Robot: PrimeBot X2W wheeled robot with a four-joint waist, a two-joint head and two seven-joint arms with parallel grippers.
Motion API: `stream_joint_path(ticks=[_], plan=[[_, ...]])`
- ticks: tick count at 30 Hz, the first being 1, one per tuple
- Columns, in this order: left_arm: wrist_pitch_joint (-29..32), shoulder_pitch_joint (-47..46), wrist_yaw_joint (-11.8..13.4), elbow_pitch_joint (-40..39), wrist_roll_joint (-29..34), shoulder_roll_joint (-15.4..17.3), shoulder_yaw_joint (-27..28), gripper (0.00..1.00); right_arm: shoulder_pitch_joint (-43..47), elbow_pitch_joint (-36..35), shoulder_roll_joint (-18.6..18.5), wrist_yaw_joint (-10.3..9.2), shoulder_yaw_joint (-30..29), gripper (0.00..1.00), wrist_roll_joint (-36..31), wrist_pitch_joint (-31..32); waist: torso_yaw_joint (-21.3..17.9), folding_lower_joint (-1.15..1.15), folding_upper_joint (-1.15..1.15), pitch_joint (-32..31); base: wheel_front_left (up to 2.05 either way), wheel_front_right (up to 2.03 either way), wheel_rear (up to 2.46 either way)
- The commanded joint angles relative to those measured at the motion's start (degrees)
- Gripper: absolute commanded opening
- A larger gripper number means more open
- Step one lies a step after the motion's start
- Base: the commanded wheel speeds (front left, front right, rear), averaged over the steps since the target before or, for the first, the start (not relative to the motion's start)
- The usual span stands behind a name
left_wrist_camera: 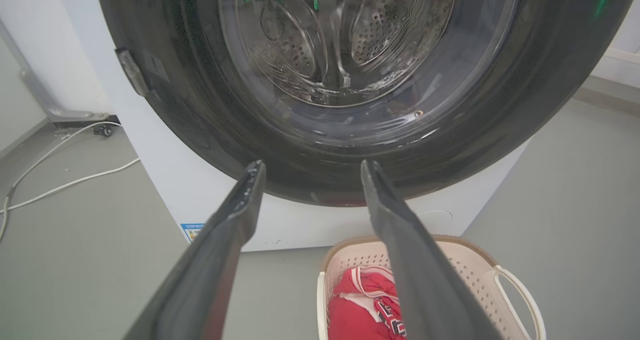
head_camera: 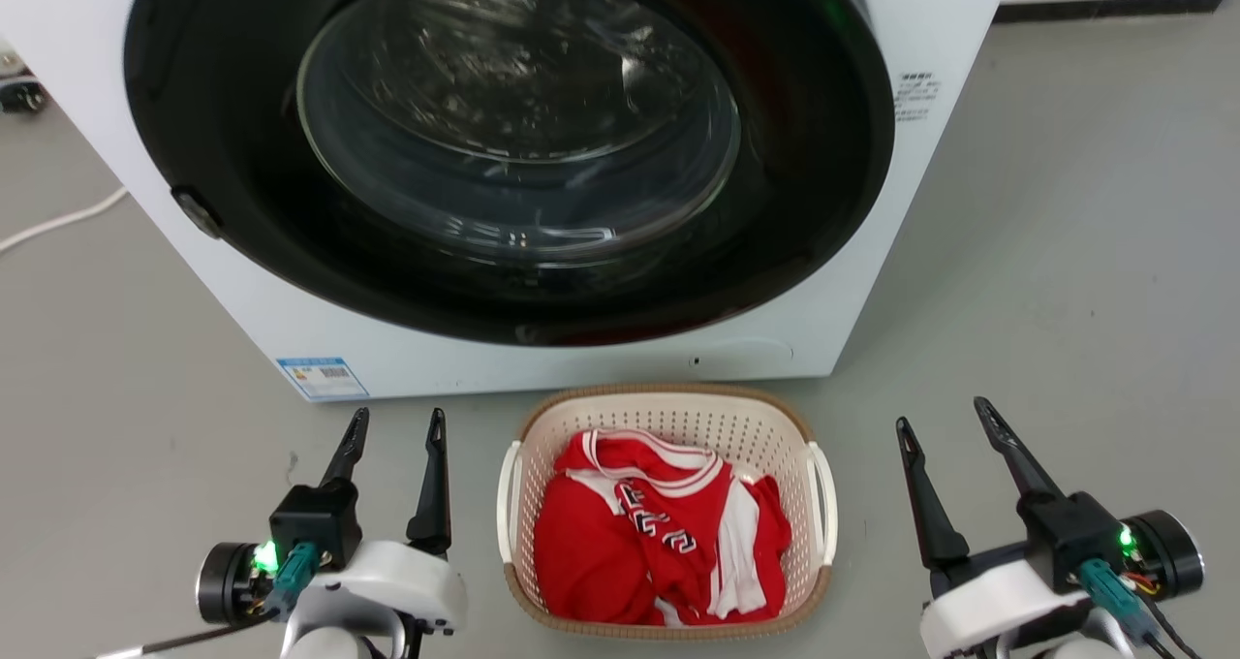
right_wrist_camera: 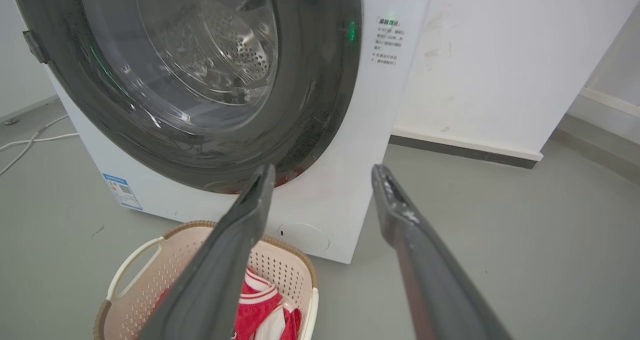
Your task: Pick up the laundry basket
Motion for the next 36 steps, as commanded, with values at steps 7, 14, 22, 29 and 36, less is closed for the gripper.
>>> stream_joint_path(ticks=[7, 14, 22, 29, 36], plan=[[-0.1, -6.9, -2.0, 10.6, -0.6, 0.1, -0.2, 1.0, -6.4, 8.6, -0.1, -0.04, 1.1, 1.0, -2.2, -0.1, -1.0, 0.0, 0.0, 7.8, 0.0, 0.0, 0.0], [-0.1, -13.3, -3.3, 20.4, -0.3, 0.3, -0.4, 1.0, -12.5, 18.9, -0.1, -0.04, 2.6, 1.0, -4.2, -0.1, -1.2, 0.0, 0.0, 13.0, 0.0, 0.0, 0.0], [-0.1, -21.3, -4.2, 31.4, -0.2, 1.2, -1.6, 1.0, -20.6, 31.5, -0.1, -0.04, 3.2, 1.0, -6.6, -0.1, -1.3, 0.0, 0.0, 18.7, 0.0, 0.0, 0.0], [-0.1, -27.9, -4.5, 40.1, -0.1, 2.8, -2.9, 1.0, -26.4, 39.8, -0.1, -0.04, 3.9, 1.0, -7.4, -0.1, -2.2, 0.0, 0.0, 23.5, 0.0, 0.0, 0.0], [-0.1, -32.6, -4.6, 46.1, -0.5, 3.7, -4.3, 1.0, -31.1, 45.5, -0.1, -0.04, 4.2, 1.0, -7.5, -0.1, -2.6, 0.0, 0.0, 26.9, 0.0, 0.0, 0.0]])
